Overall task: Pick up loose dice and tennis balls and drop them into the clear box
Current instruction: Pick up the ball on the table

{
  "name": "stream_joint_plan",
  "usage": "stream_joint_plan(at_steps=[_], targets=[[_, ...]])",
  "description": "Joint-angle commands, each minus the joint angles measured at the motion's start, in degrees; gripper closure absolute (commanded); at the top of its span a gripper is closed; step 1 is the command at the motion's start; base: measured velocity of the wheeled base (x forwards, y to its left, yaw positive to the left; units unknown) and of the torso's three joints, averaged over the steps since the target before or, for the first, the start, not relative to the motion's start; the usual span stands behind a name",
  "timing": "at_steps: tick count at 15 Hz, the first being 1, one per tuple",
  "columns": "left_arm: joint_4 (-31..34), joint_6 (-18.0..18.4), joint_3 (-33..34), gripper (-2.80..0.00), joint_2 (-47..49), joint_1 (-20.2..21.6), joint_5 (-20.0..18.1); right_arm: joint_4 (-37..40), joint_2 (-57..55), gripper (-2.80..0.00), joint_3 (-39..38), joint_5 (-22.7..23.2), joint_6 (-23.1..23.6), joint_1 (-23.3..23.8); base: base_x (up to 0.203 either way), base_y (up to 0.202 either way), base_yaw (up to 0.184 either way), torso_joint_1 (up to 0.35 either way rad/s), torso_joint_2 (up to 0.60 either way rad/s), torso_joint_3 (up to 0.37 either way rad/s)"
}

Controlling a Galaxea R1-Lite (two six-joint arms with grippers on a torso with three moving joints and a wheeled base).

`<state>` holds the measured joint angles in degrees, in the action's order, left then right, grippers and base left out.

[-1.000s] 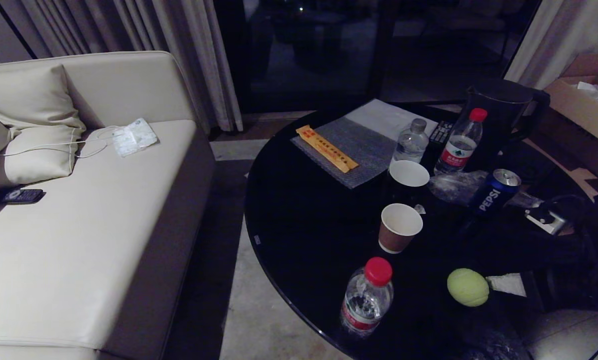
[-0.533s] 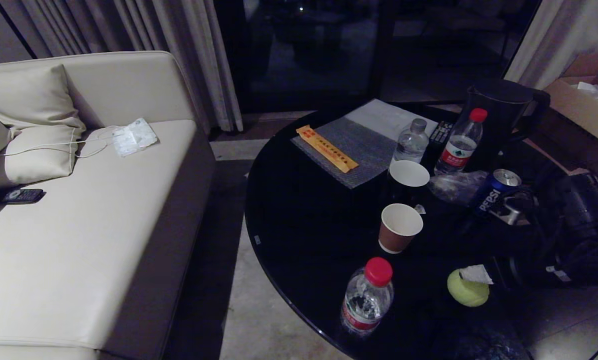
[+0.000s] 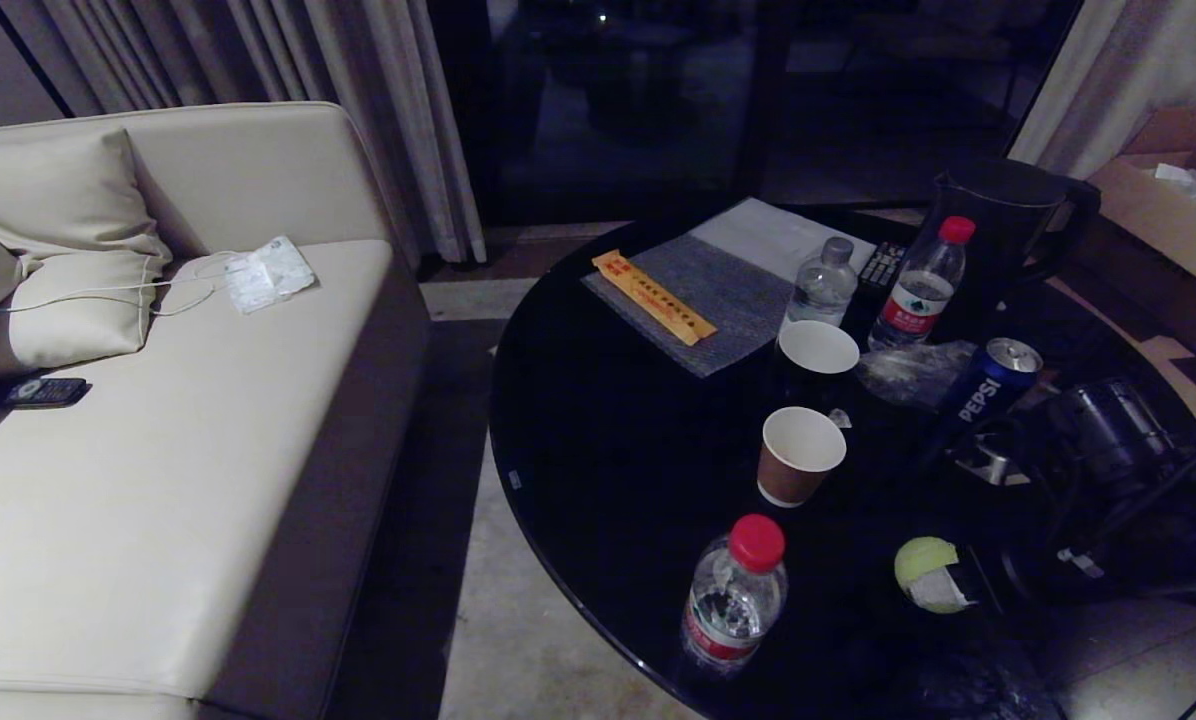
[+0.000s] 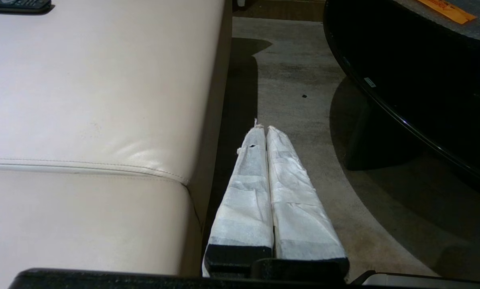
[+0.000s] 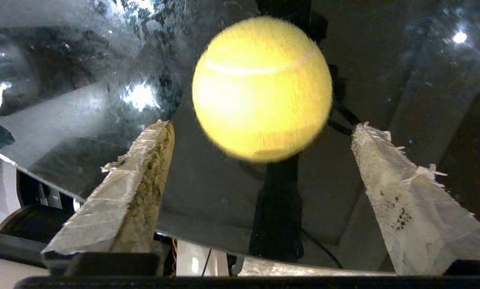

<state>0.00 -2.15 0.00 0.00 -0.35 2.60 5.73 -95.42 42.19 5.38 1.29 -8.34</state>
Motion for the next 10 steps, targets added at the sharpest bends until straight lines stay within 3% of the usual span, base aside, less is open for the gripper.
stream_joint_plan(at_steps=[1,10], targets=[[0.0,-0.05,0.09,0.0,0.09,0.0,0.03,-0.13,-2.77,-2.8,0.54,0.07,0.03,-0.21,0.0,0.0,0.0,0.0,0.0,0.0],[0.0,-0.05,0.09,0.0,0.09,0.0,0.03,-4.5,-6.79,-2.8,2.37,-0.54,0.11,-0.28,0.0,0.0,0.0,0.0,0.0,0.0]])
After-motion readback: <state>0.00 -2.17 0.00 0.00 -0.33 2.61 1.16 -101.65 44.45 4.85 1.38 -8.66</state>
